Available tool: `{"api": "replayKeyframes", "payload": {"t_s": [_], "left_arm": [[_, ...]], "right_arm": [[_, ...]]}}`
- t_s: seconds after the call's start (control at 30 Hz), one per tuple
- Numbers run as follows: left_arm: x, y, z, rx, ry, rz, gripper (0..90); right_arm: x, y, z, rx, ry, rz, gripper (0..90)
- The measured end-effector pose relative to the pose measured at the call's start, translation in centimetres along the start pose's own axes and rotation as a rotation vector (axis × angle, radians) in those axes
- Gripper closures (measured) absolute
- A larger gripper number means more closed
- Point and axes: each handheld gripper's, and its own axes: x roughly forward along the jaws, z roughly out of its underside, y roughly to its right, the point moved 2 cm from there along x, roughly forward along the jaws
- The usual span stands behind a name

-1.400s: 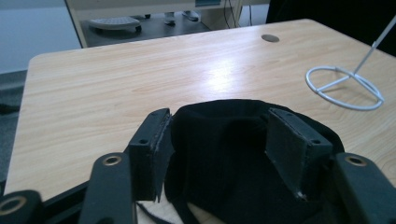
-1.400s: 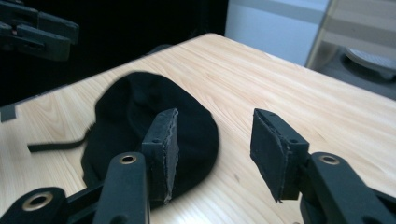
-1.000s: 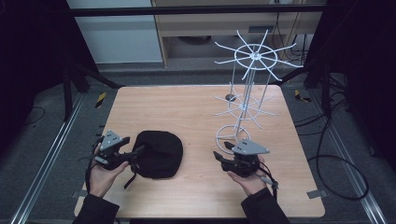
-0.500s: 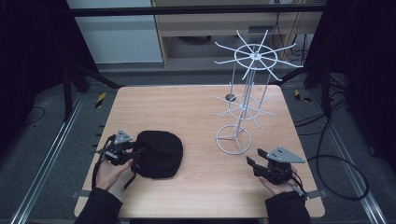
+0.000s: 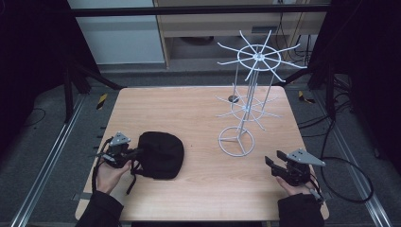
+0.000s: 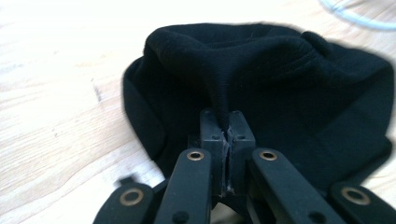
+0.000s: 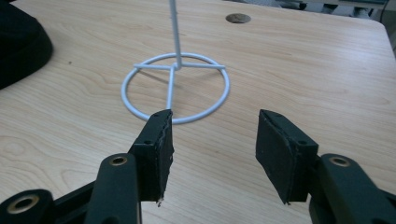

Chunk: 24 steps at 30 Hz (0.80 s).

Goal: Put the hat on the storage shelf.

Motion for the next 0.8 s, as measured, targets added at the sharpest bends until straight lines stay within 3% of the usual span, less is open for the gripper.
{"api": "replayKeyframes", "payload": {"t_s": [0.4,0.8], "left_arm": [[-3.5,2.3,-1.6,0.046,0.192,0.026,88.3],[-6.2,4.5,-4.0,0.015,0.383,0.089,88.3]], "right_arm": [[0.1,1.3,0.8,0.005,-0.024,0.038,46.4],[0.0,2.0,1.0,0.018,-0.009,0.057,45.9]]}}
